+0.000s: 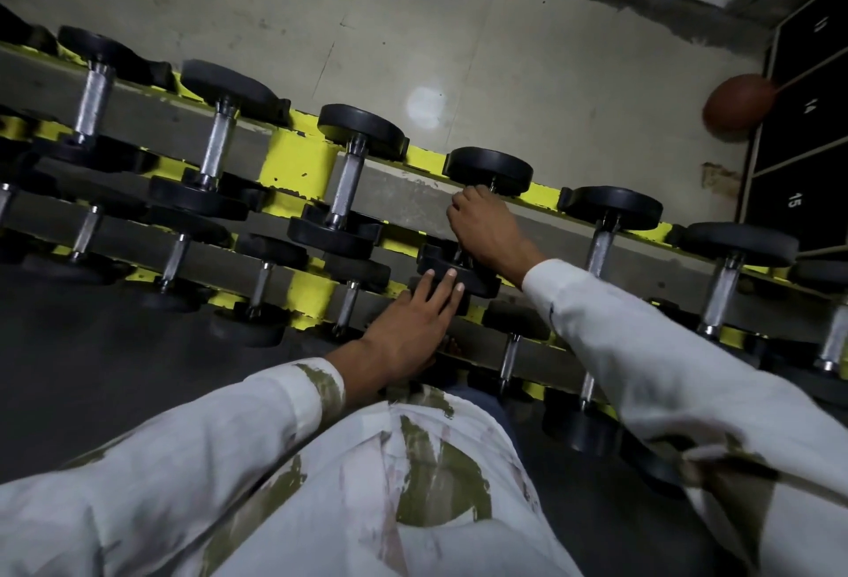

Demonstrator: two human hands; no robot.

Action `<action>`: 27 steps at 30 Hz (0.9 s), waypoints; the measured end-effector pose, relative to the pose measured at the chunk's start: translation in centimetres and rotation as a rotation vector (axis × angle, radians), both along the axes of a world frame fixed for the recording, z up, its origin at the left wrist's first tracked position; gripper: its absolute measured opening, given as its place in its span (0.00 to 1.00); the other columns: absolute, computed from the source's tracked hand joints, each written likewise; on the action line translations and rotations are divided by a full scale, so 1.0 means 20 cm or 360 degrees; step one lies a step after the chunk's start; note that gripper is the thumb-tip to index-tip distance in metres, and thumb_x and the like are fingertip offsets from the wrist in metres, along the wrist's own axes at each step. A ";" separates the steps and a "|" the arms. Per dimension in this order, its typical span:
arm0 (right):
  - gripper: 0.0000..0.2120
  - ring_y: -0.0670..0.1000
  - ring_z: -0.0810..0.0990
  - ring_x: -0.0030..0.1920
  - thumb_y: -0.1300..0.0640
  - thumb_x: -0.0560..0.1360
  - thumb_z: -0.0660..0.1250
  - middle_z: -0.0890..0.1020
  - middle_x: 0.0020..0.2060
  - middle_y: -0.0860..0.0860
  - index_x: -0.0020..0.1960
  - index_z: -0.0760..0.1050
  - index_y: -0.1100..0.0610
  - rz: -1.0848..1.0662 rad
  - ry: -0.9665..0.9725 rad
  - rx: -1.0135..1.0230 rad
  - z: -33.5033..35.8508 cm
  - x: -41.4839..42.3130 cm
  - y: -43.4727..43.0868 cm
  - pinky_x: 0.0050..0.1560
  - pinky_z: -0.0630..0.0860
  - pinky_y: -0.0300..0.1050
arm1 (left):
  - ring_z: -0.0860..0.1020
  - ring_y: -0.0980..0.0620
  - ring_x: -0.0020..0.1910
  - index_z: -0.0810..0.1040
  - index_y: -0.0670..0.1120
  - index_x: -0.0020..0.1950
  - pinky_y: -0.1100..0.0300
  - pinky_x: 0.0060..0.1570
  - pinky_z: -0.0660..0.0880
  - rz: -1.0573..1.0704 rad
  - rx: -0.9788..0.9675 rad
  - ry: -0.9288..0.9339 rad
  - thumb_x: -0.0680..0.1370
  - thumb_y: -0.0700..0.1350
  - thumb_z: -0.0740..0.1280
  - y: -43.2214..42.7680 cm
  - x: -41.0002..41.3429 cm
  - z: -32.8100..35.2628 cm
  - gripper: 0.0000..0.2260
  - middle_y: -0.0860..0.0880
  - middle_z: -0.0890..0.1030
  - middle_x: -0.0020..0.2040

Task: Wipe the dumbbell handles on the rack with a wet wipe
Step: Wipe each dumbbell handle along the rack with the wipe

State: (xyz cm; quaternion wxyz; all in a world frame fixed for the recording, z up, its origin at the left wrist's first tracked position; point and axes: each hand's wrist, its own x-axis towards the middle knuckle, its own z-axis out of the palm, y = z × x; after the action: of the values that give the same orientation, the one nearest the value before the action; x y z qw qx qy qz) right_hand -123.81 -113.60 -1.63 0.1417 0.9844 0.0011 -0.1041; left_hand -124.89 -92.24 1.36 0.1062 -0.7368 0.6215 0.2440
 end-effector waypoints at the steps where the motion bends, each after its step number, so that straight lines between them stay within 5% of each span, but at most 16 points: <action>1: 0.11 0.56 0.78 0.56 0.55 0.81 0.62 0.82 0.54 0.54 0.58 0.81 0.56 0.0048 0.0204 -0.0057 0.03 0.04 0.02 0.58 0.71 0.50 | 0.49 0.31 0.81 0.39 0.38 0.83 0.40 0.72 0.67 0.0000 -0.0005 0.0002 0.82 0.46 0.64 0.00 0.00 -0.01 0.41 0.35 0.40 0.83; 4: 0.13 0.58 0.78 0.62 0.54 0.82 0.61 0.81 0.61 0.54 0.63 0.79 0.55 0.0015 0.0792 -0.0008 0.11 0.13 0.09 0.63 0.72 0.53 | 0.49 0.32 0.81 0.40 0.38 0.83 0.40 0.71 0.68 0.0007 -0.0018 0.0012 0.82 0.45 0.64 0.00 0.01 -0.02 0.40 0.35 0.41 0.83; 7: 0.11 0.59 0.82 0.56 0.56 0.80 0.66 0.83 0.58 0.56 0.60 0.80 0.57 -0.0011 0.0988 0.0194 0.15 0.14 0.15 0.57 0.79 0.53 | 0.50 0.32 0.81 0.41 0.38 0.83 0.41 0.70 0.69 0.0016 -0.0027 0.0022 0.81 0.46 0.65 0.00 0.01 -0.02 0.40 0.35 0.44 0.83; 12: 0.09 0.59 0.79 0.54 0.61 0.78 0.67 0.82 0.53 0.56 0.57 0.81 0.60 0.0084 0.0441 0.0033 0.22 0.12 -0.01 0.45 0.77 0.52 | 0.49 0.32 0.81 0.40 0.38 0.83 0.42 0.69 0.68 -0.0007 -0.0082 0.0026 0.83 0.46 0.62 0.02 0.01 -0.03 0.39 0.36 0.40 0.83; 17: 0.10 0.56 0.80 0.54 0.56 0.79 0.66 0.82 0.53 0.54 0.58 0.81 0.58 0.0239 0.0607 0.0362 0.13 0.00 0.06 0.51 0.81 0.53 | 0.49 0.31 0.81 0.40 0.38 0.83 0.41 0.69 0.68 -0.0042 -0.0083 0.0047 0.83 0.46 0.62 0.03 0.03 -0.04 0.39 0.36 0.41 0.83; 22: 0.08 0.57 0.77 0.50 0.60 0.77 0.67 0.80 0.49 0.55 0.54 0.82 0.59 0.0081 0.0132 0.0142 0.17 0.04 -0.08 0.43 0.75 0.50 | 0.49 0.32 0.81 0.40 0.39 0.83 0.42 0.70 0.69 -0.0057 -0.0102 0.0059 0.82 0.47 0.65 0.04 0.05 -0.05 0.42 0.36 0.40 0.83; 27: 0.12 0.54 0.76 0.56 0.57 0.74 0.72 0.78 0.55 0.54 0.57 0.82 0.57 -0.0144 -0.0019 0.0519 0.08 -0.18 0.08 0.50 0.78 0.50 | 0.50 0.31 0.80 0.41 0.39 0.83 0.41 0.70 0.69 -0.0038 -0.0074 0.0075 0.80 0.52 0.69 0.03 0.04 -0.07 0.46 0.36 0.41 0.83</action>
State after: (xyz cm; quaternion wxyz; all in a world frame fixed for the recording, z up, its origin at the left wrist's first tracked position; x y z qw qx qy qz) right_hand -127.50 -112.10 -0.13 -0.0246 0.9940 -0.0272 -0.1028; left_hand -124.10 -91.65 -0.02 0.0773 -0.7256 0.6382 0.2455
